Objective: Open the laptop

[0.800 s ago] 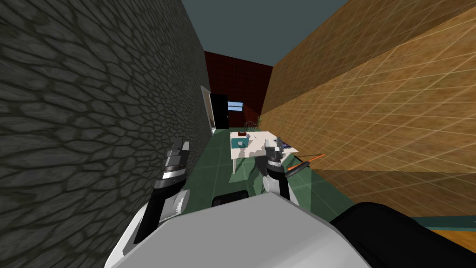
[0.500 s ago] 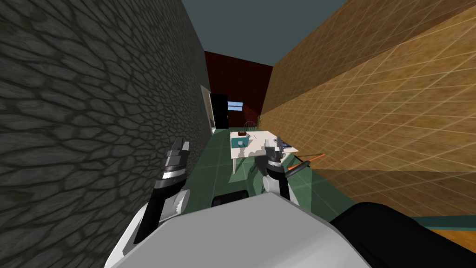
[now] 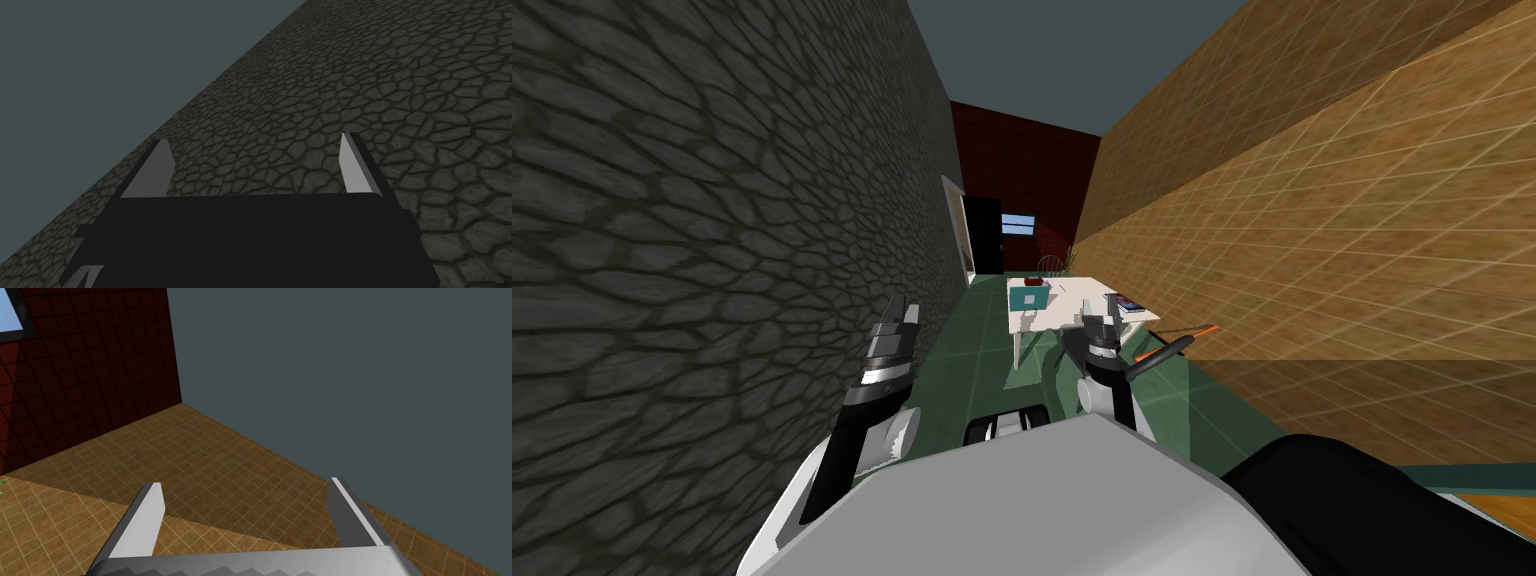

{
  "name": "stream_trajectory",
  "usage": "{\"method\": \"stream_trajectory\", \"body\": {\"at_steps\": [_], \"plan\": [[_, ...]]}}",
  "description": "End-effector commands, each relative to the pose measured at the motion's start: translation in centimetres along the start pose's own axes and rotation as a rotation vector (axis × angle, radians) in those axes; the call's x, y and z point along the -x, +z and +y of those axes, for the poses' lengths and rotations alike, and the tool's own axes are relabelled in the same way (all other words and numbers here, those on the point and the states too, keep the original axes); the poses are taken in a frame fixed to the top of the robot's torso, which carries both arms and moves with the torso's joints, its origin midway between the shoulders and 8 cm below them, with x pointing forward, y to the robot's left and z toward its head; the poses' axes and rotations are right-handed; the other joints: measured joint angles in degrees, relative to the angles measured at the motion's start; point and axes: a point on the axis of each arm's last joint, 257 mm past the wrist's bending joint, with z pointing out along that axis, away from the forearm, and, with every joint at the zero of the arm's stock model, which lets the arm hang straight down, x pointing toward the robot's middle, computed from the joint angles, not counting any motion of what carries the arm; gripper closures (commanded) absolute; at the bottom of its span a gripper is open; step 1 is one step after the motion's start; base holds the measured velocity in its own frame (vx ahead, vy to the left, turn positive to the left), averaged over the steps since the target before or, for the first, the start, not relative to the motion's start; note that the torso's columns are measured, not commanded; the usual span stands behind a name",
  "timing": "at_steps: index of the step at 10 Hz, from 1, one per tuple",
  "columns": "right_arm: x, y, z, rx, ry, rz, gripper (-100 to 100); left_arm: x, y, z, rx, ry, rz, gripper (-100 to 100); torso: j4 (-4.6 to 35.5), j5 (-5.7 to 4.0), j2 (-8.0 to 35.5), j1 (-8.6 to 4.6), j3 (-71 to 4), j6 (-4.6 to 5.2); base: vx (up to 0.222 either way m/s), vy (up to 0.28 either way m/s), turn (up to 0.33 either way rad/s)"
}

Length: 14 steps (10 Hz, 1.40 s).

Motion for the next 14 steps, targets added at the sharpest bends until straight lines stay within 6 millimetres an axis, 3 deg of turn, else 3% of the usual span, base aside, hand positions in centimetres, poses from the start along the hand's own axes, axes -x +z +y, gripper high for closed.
{"method": "stream_trajectory", "body": {"at_steps": [1, 2, 4, 14], "plan": [[0.0, 0.0, 0.0, 0.000, 0.000, 0.000, 0, 0.0, 0.0, 0.0, 0.000, 0.000, 0.000, 0, 4.23, 0.00, 4.23, 0.00, -8.46, 0.00, 0.000, 0.000, 0.000], [-0.6, 0.1, -0.3, -0.013, -0.030, 0.050, -100, 0.0, 0.0, 0.0, 0.000, 0.000, 0.000, 0, 8.46, 0.00, 8.46, 0.00, -16.92, 0.00, 0.015, 0.011, 0.012], [-1.3, 0.1, -0.9, -0.034, -0.086, 0.113, -100, 0.0, 0.0, 0.0, 0.001, 0.000, 0.000, 0, 10.90, 0.01, 10.88, 0.04, -22.01, 0.00, 0.023, 0.021, 0.015], [-3.1, -0.5, -5.1, -0.142, -0.468, 0.316, -100, 0.0, 0.0, 0.0, 0.001, 0.000, 0.000, 0, 11.14, 0.00, 11.13, 0.02, -22.30, 0.00, 0.054, 0.047, 0.028]]}}
